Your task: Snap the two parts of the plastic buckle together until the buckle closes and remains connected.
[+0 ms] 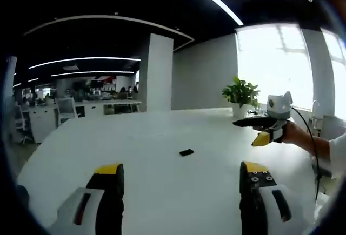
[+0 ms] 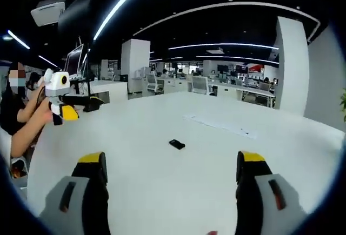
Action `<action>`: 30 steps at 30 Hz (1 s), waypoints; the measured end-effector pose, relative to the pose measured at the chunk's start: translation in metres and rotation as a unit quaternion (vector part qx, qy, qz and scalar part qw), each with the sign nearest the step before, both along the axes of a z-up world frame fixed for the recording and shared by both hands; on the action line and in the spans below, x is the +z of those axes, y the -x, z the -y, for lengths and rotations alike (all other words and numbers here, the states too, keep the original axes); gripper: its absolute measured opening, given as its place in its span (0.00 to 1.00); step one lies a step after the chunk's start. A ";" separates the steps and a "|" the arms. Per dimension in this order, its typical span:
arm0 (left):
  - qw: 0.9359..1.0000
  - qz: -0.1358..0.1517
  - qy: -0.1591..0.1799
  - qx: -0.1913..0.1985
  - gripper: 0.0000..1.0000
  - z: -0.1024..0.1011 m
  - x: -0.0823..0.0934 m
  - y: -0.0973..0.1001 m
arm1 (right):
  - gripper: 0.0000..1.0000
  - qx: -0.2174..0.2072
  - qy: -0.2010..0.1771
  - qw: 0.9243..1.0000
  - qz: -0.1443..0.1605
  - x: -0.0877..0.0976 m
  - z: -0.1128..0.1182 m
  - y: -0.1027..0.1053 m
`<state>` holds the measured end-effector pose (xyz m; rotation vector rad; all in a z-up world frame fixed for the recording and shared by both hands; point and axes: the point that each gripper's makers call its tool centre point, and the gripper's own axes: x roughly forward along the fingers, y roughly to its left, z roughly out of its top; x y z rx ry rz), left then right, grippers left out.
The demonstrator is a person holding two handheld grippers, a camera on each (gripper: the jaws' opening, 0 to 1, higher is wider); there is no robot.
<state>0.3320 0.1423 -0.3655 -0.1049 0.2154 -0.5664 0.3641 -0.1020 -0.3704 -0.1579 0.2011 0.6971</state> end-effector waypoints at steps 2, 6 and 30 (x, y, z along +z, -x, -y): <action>1.000 0.003 0.020 0.012 0.99 -0.005 0.006 0.004 | 1.00 -0.017 -0.012 1.000 0.001 0.007 0.011 0.014; 0.999 0.012 0.040 0.029 0.99 -0.013 0.012 0.016 | 1.00 -0.050 -0.051 0.997 -0.003 0.019 0.036 0.041; 0.994 -0.005 0.007 0.107 0.99 -0.048 -0.009 0.115 | 1.00 -0.177 -0.043 0.983 0.019 0.017 0.111 0.163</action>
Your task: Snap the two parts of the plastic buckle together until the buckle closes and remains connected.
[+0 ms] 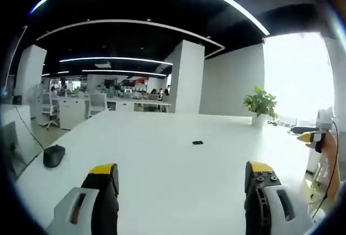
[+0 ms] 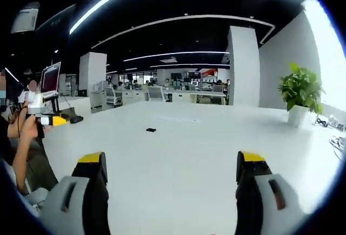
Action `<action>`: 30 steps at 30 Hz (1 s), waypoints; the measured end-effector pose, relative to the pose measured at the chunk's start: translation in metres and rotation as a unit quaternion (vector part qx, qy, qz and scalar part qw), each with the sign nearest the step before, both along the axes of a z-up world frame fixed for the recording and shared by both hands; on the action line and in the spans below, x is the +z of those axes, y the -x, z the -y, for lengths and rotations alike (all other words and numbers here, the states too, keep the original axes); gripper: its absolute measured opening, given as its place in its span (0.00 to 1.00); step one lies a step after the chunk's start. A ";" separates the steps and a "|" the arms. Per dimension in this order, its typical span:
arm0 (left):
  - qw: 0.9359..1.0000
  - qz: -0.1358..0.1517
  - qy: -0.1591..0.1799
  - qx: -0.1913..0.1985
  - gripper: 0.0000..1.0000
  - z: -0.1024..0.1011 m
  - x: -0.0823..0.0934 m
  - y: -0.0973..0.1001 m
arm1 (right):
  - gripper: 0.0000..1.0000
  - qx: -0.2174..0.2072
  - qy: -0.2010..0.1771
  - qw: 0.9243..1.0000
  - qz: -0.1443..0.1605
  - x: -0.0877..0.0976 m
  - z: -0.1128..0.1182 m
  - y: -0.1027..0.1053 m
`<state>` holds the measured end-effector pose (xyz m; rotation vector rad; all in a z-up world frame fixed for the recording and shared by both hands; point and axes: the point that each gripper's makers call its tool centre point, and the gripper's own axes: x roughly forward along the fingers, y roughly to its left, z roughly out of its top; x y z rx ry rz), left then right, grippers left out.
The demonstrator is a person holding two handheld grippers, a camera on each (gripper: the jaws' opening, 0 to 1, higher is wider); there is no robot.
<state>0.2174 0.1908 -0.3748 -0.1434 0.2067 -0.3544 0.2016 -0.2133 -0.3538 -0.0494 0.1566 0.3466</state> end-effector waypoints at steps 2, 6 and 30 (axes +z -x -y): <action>1.000 -0.003 -0.003 0.003 0.99 -0.001 -0.004 0.006 | 1.00 -0.006 -0.009 1.000 0.002 -0.007 0.006 0.007; 1.000 -0.018 -0.019 0.005 0.99 -0.003 -0.013 0.017 | 1.00 -0.020 -0.008 1.000 -0.010 -0.019 0.021 0.016; 0.997 -0.030 -0.016 0.063 0.99 -0.028 -0.036 0.033 | 1.00 -0.017 -0.026 0.999 -0.024 -0.047 0.041 0.004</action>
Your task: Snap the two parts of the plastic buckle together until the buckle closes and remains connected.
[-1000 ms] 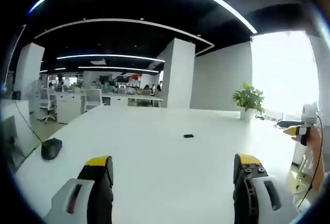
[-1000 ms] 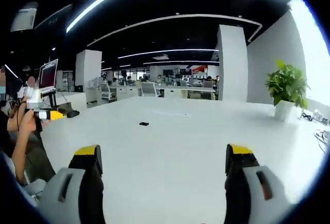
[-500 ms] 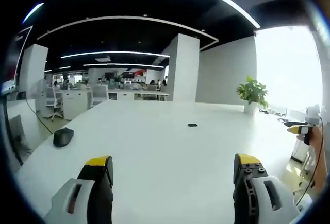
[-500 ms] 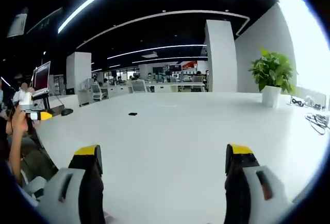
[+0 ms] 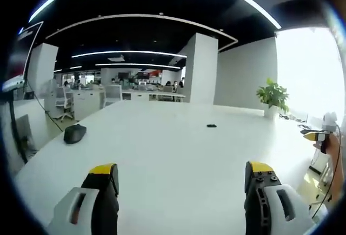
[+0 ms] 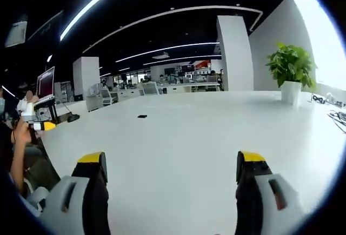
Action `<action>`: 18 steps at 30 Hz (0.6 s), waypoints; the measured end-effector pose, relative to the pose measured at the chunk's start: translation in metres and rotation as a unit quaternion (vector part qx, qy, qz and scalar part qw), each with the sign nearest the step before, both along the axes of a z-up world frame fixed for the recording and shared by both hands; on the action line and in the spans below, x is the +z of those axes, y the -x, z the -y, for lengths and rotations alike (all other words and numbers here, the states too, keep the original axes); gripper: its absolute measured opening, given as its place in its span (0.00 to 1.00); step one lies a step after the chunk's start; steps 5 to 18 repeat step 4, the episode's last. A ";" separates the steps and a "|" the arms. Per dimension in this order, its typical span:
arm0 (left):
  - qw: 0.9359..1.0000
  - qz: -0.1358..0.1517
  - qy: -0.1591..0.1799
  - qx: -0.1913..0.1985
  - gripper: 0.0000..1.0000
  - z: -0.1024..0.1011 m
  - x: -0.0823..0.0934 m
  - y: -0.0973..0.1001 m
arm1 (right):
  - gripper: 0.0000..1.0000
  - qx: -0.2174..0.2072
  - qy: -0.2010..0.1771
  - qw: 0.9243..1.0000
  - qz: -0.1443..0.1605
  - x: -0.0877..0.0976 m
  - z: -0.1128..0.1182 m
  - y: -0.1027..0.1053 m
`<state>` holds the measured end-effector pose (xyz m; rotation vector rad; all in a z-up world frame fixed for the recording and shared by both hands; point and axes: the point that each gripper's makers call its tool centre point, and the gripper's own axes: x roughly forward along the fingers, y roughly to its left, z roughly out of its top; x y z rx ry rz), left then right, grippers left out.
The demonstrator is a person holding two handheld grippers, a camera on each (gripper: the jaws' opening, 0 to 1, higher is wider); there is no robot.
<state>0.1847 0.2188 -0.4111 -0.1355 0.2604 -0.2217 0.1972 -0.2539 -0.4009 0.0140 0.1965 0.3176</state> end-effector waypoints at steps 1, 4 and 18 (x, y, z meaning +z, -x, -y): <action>1.000 0.001 0.000 0.001 0.99 -0.001 0.000 0.000 | 1.00 0.000 0.002 1.000 -0.001 -0.001 -0.001 0.000; 1.000 0.000 -0.002 0.006 0.99 -0.004 0.000 0.002 | 1.00 0.004 0.005 1.000 -0.007 -0.005 -0.004 0.000; 1.000 0.000 -0.002 0.006 0.99 -0.004 0.000 0.002 | 1.00 0.004 0.005 1.000 -0.007 -0.005 -0.004 0.000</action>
